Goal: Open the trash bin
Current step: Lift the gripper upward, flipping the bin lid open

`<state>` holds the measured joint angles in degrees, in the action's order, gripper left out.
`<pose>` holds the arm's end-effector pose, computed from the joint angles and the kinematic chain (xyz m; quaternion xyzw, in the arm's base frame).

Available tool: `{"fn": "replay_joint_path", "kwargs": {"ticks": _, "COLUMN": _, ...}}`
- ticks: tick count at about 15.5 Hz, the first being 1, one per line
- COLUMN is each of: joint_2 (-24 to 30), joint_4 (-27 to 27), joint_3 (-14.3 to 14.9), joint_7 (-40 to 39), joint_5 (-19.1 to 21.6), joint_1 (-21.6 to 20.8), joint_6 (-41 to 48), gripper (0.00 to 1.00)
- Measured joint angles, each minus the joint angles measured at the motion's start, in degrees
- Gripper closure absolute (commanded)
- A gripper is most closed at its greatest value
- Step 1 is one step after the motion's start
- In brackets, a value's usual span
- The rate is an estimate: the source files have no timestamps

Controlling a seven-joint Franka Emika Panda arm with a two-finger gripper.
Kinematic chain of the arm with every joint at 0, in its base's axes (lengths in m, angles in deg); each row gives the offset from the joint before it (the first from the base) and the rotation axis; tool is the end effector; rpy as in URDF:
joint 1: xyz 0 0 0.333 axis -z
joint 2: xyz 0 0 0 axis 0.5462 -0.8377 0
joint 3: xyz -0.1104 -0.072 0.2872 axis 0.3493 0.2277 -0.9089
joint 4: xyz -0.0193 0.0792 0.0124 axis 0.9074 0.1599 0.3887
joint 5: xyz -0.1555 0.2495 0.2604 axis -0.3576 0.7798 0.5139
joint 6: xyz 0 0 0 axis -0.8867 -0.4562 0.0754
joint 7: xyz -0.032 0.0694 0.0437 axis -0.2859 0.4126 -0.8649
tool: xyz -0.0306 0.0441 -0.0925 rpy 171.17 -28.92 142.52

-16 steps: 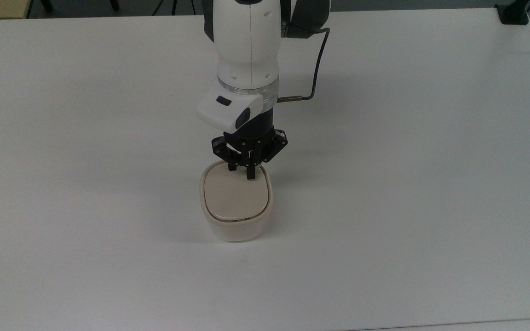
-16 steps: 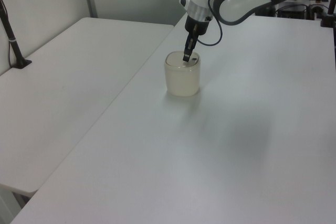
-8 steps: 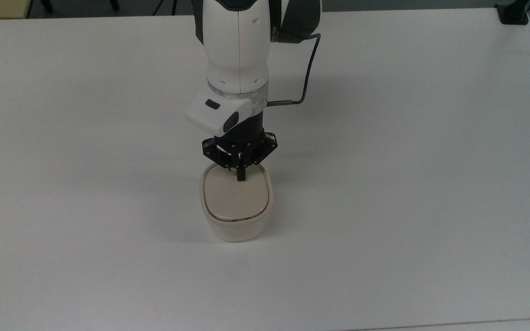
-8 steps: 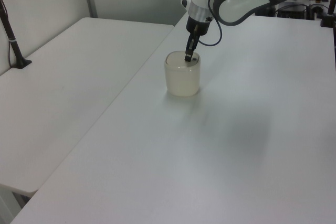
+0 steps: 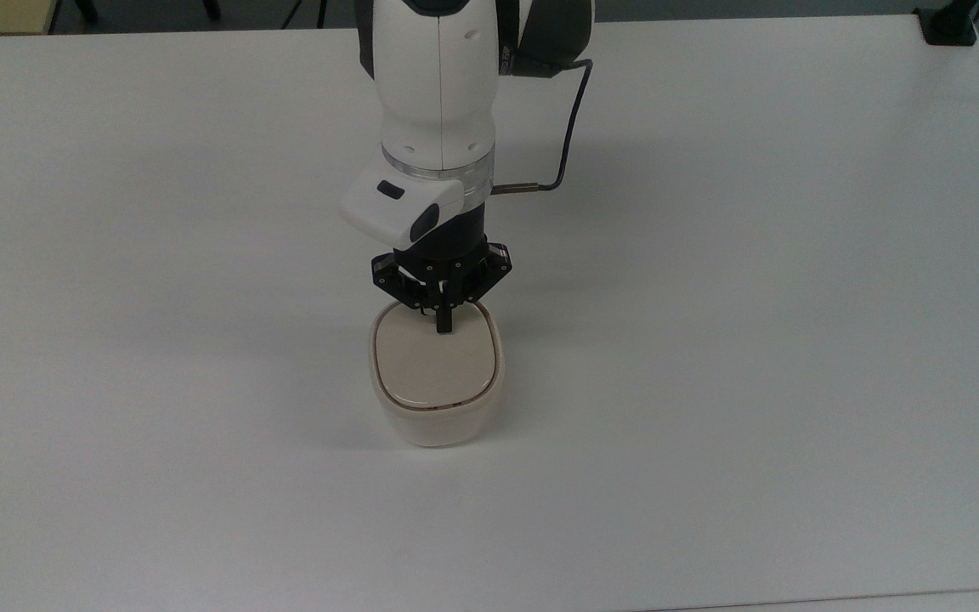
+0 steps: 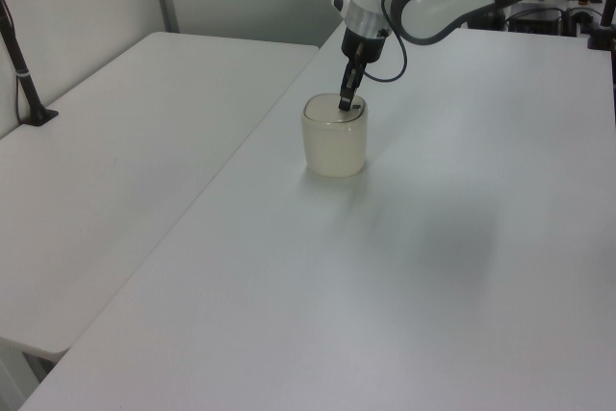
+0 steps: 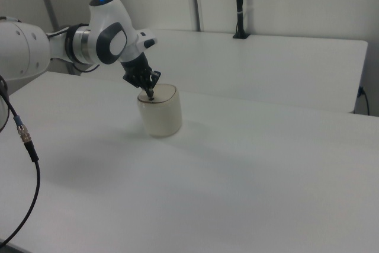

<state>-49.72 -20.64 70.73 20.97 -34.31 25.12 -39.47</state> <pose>0.7076 0.0778 0.4459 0.9843 0.0923 0.1489 0.0207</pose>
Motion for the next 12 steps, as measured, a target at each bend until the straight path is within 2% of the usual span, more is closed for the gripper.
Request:
{"fn": "replay_joint_path", "kwargs": {"ticks": 3, "joint_2": 1.8, "joint_4": 1.7, "joint_3": 0.1, "joint_7": 0.0, "joint_5": 0.0, "joint_1": 0.9, "joint_6": 5.2, "gripper": 1.0}}
{"fn": "replay_joint_path", "kwargs": {"ticks": 7, "joint_2": 7.6, "joint_4": 2.2, "joint_3": 0.2, "joint_7": 0.0, "joint_5": 0.0, "joint_1": 2.3, "joint_6": 16.0, "gripper": 1.0}}
{"fn": "replay_joint_path", "kwargs": {"ticks": 12, "joint_2": 13.5, "joint_4": 2.1, "joint_3": 0.3, "joint_7": 0.0, "joint_5": -0.1, "joint_1": 5.0, "joint_6": 24.7, "gripper": 1.0}}
